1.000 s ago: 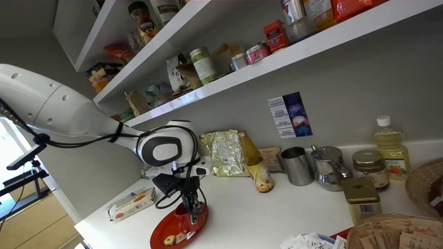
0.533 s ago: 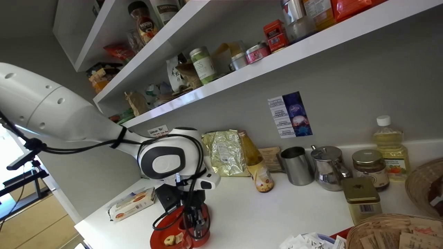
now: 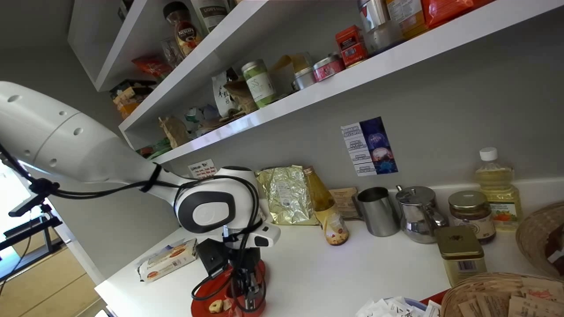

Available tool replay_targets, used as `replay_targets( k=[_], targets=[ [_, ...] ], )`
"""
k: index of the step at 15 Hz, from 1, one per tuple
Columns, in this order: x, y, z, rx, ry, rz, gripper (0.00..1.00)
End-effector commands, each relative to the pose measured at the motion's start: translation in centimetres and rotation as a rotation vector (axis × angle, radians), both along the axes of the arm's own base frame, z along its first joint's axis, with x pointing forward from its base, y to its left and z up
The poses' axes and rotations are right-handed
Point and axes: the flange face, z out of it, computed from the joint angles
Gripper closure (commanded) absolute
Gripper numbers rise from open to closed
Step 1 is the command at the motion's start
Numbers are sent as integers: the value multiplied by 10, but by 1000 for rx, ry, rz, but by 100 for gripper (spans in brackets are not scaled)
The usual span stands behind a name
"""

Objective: Put the cup on the counter

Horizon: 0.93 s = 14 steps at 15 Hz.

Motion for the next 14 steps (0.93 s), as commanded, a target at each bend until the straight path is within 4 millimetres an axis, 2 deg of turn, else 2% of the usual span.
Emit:
replay_targets(
  k=[1, 7, 14],
  targets=[
    [-5, -2, 0, 15, -7, -15, 98],
    [-7, -3, -9, 24, 7, -16, 98],
    [-16, 10, -35, 76, 33, -9, 98]
  ],
)
